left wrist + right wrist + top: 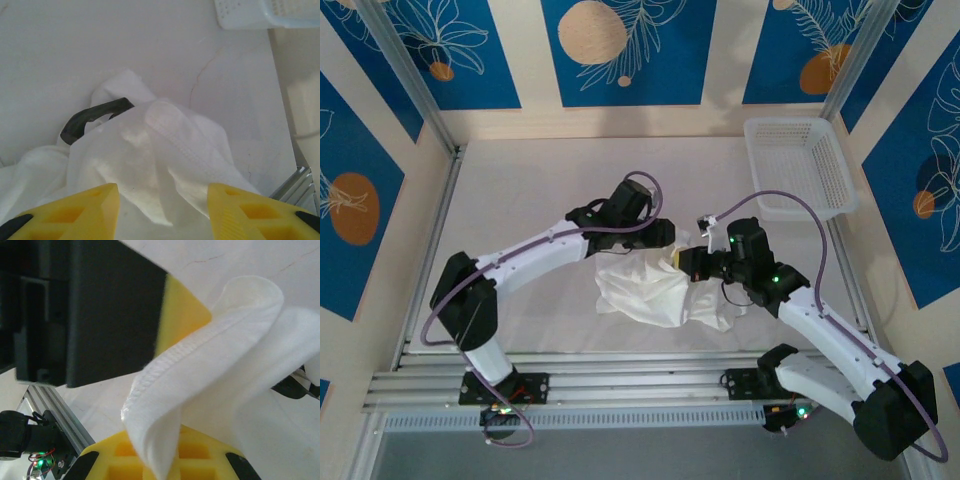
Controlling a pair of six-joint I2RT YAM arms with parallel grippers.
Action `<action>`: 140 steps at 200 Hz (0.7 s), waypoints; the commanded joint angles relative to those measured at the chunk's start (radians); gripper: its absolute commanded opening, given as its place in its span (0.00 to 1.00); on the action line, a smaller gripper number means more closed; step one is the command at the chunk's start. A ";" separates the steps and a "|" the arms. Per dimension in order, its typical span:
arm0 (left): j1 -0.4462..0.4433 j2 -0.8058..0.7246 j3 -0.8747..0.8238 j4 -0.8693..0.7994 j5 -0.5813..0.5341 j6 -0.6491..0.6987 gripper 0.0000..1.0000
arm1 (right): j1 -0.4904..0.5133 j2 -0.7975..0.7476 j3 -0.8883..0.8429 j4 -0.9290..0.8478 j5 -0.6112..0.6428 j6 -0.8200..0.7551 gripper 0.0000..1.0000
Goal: Fold the inside-out t-shirt
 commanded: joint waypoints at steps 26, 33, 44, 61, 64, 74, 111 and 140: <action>-0.010 0.022 0.017 -0.051 -0.020 -0.032 0.25 | 0.009 -0.006 0.022 -0.011 0.015 -0.015 0.00; -0.010 0.019 0.020 -0.057 -0.027 -0.031 0.19 | 0.009 -0.004 0.021 -0.009 0.015 -0.015 0.00; -0.010 0.011 0.021 -0.065 -0.040 -0.030 0.09 | 0.008 -0.002 0.020 -0.011 0.019 -0.015 0.00; -0.010 -0.008 0.024 -0.073 -0.062 -0.027 0.00 | 0.008 -0.003 0.017 -0.019 0.034 -0.019 0.00; -0.010 -0.012 0.024 -0.074 -0.064 -0.024 0.00 | 0.008 -0.004 0.017 -0.023 0.040 -0.020 0.00; -0.007 -0.028 0.026 -0.084 -0.069 -0.014 0.00 | 0.007 -0.006 0.012 -0.045 0.075 -0.026 0.00; 0.059 -0.183 0.007 -0.089 -0.024 0.006 0.00 | -0.103 -0.059 -0.081 -0.130 0.212 -0.027 0.03; 0.073 -0.241 -0.027 -0.003 0.105 0.000 0.00 | -0.127 -0.082 -0.134 -0.100 0.152 -0.059 0.21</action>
